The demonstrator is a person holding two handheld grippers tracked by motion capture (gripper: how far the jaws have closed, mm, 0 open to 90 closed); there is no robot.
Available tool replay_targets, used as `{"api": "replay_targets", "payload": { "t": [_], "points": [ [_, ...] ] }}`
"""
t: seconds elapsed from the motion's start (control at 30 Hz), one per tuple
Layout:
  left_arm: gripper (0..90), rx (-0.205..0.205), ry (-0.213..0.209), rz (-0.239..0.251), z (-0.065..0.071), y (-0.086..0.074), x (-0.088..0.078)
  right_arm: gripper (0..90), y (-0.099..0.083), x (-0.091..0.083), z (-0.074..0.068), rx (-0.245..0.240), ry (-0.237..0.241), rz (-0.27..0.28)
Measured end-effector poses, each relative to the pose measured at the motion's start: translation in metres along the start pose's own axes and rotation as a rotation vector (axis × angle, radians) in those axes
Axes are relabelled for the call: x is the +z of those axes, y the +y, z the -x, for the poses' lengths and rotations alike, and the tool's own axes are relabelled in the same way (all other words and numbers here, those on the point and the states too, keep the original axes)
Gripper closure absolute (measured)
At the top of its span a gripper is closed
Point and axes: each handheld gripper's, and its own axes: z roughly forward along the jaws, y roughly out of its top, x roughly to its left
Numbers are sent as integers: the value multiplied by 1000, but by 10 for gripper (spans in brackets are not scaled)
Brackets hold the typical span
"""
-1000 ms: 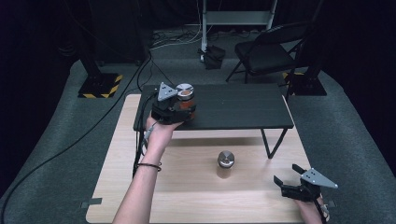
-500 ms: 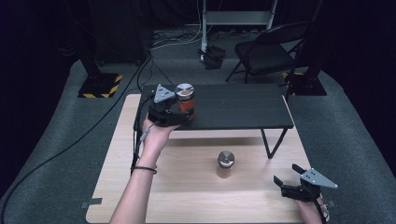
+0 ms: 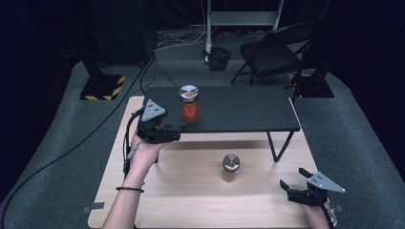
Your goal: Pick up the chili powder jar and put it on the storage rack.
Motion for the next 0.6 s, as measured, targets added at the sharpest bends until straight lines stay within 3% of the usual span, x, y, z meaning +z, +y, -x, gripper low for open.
{"api": "replay_targets", "payload": {
  "t": [0.3,0.6],
  "points": [
    [187,37,-9,16,8,-26,-20,55,0,0,0,1,-3,3],
    [186,18,-1,26,9,-79,-33,55,-1,-1,-1,1,-5,5]
  ]
}}
